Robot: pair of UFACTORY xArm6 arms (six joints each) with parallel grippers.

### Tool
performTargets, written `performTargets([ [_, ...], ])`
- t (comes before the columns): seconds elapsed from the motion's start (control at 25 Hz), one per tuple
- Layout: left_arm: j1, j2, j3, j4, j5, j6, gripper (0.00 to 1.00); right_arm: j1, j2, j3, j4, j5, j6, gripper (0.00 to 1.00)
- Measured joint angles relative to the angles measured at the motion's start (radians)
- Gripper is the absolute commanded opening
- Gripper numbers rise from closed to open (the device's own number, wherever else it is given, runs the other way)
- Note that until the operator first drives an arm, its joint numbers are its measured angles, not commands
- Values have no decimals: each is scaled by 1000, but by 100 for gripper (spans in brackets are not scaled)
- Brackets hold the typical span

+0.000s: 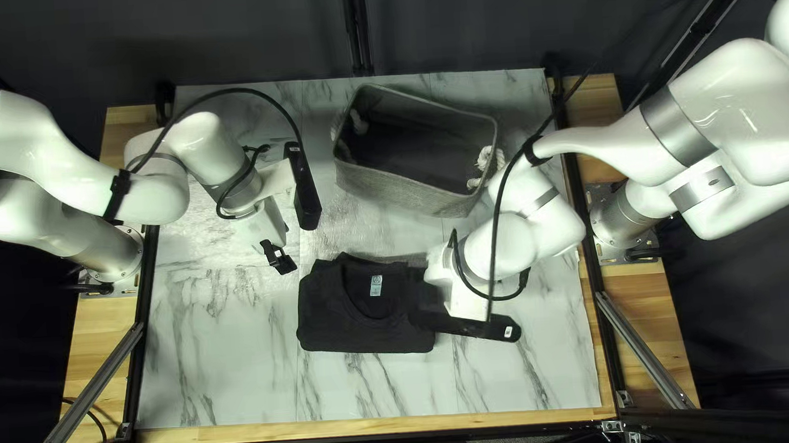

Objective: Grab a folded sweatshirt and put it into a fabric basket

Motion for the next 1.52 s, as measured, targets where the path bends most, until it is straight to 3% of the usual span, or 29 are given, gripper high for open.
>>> performTargets([
  [0.32,0,0,0,0,0,0,100,-18,123,-27,-378,-120,212,100],
  [0.72,0,0,0,0,0,0,100,-56,193,-39,-504,-184,304,100],
  [1.04,0,0,0,0,0,0,100,-113,226,-52,-814,-250,513,100],
  [1.24,0,0,0,0,0,0,100,-125,237,-62,-940,-266,625,100],
  [1.52,0,0,0,0,0,0,100,-136,251,-70,-958,-276,653,100],
])
